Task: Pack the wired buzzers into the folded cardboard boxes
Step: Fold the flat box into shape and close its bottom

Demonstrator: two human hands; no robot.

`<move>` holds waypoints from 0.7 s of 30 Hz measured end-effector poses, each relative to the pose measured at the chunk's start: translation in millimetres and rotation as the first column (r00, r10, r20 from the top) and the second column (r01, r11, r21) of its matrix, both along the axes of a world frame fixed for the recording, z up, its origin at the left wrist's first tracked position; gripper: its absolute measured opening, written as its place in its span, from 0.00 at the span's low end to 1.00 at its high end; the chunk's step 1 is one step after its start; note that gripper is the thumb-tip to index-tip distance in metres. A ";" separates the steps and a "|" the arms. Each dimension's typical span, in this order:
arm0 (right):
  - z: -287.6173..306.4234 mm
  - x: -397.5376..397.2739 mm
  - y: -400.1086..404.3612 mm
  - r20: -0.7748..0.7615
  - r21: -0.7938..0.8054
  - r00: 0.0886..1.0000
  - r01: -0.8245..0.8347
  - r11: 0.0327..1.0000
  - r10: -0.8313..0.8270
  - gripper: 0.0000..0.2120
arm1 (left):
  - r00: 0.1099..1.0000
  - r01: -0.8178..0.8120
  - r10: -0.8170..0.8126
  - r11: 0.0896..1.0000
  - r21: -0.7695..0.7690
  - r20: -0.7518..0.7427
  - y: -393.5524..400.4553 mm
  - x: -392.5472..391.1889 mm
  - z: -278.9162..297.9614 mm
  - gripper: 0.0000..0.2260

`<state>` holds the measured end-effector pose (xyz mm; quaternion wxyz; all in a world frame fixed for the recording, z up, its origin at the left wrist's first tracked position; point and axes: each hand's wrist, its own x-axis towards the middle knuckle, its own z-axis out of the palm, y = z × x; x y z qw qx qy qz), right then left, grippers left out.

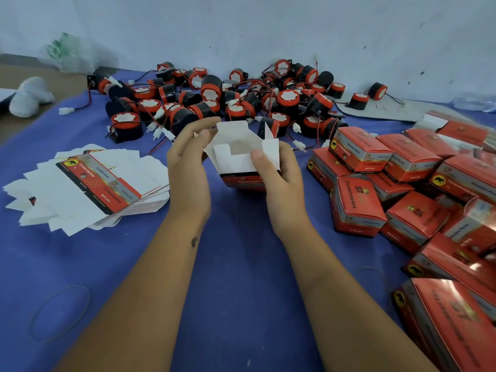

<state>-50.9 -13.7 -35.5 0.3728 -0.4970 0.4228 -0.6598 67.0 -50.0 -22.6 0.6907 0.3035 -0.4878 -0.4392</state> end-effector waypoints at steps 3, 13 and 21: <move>1.1 -2.0 -3.0 0.068 0.058 0.997 -0.042 0.997 0.038 0.14 | 0.988 0.155 -0.155 0.988 0.021 -0.007 -0.6 -2.3 -3.4 0.14; 5.9 -5.3 -3.0 0.266 0.128 0.964 -0.023 0.991 -0.012 0.12 | 0.958 0.266 -0.270 0.963 0.051 0.100 8.0 -13.3 -5.0 0.20; 4.1 0.2 -6.6 0.236 0.215 0.970 0.010 0.976 -0.062 0.13 | 0.944 0.325 -0.329 0.939 0.111 0.021 4.7 -9.5 -5.3 0.16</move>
